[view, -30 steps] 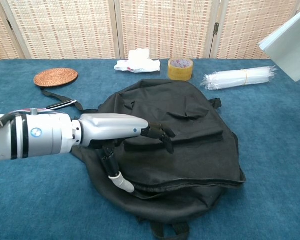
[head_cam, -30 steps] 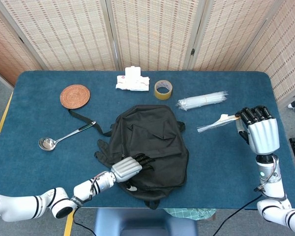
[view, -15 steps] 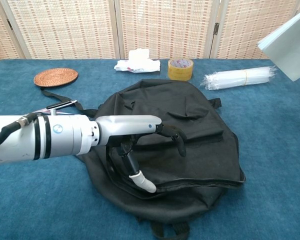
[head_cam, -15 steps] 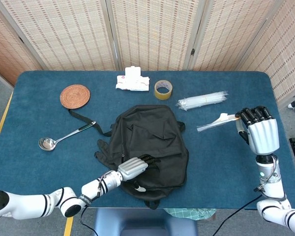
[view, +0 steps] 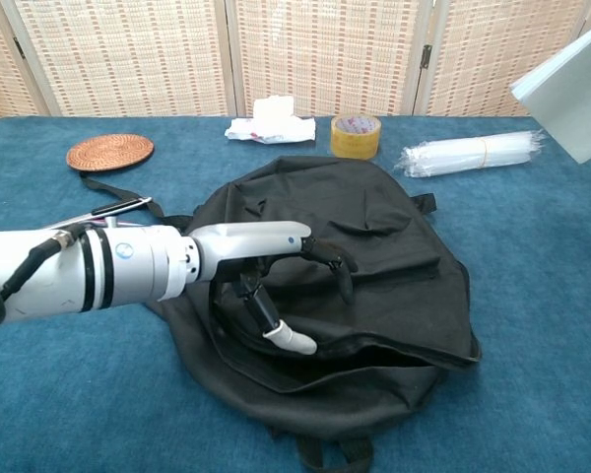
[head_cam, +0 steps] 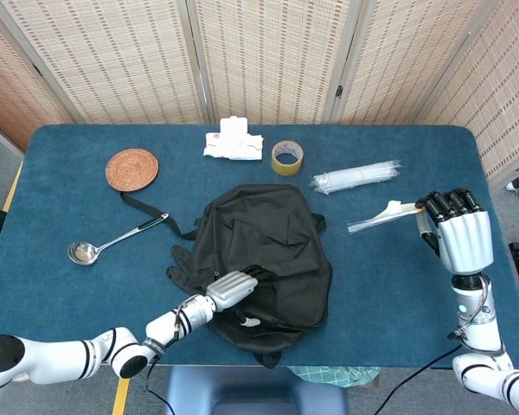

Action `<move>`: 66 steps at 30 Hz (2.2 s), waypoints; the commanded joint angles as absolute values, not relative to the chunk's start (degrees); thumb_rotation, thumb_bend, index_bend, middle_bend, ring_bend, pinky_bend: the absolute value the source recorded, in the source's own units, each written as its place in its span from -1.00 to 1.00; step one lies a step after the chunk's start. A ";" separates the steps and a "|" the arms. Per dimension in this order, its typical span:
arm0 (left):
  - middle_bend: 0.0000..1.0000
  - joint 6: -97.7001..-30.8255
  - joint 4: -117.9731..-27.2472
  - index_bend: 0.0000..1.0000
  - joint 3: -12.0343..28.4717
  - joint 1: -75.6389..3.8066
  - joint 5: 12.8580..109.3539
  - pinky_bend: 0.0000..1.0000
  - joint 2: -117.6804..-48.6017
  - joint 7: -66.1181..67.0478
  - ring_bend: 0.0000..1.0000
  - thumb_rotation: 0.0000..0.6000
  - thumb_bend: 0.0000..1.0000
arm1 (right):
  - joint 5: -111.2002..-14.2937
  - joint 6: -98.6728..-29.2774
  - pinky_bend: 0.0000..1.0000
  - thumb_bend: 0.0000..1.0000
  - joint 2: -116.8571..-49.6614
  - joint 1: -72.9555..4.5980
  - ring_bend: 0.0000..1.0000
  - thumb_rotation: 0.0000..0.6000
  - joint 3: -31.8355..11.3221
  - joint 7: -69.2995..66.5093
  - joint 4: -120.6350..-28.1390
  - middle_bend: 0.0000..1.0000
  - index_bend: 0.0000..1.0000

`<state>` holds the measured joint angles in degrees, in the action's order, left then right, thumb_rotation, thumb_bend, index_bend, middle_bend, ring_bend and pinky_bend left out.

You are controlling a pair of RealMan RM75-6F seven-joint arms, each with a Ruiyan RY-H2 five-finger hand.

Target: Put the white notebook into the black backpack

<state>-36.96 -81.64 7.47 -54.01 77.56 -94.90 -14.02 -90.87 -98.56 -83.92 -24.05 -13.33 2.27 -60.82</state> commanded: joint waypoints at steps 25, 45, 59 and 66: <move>-0.38 -41.59 -78.18 0.36 7.60 -51.40 76.01 -1.00 -98.91 -15.99 -0.55 1.00 0.00 | -90.63 -99.09 -0.16 0.02 -84.01 -23.41 0.06 1.00 -13.56 1.57 -60.73 0.12 0.82; -0.35 -35.57 -79.68 0.38 18.23 -53.32 59.60 -1.00 -90.44 -19.75 -0.52 1.00 0.02 | -100.04 -107.62 -0.16 0.02 -79.89 -22.20 0.07 1.00 -11.83 -6.98 -76.72 0.12 0.82; -0.34 -30.57 -73.32 0.36 20.73 -60.09 45.42 -1.00 -89.90 -14.49 -0.52 1.00 0.02 | -107.15 -106.04 -0.12 0.02 -80.34 -24.06 0.08 1.00 -10.07 -7.15 -87.58 0.14 0.83; -0.34 -30.31 -70.59 0.36 20.25 -62.95 39.41 -1.00 -90.88 -11.54 -0.52 1.00 0.02 | -109.81 -101.23 -0.11 0.02 -83.93 -26.63 0.09 1.00 -8.19 -6.85 -87.60 0.14 0.83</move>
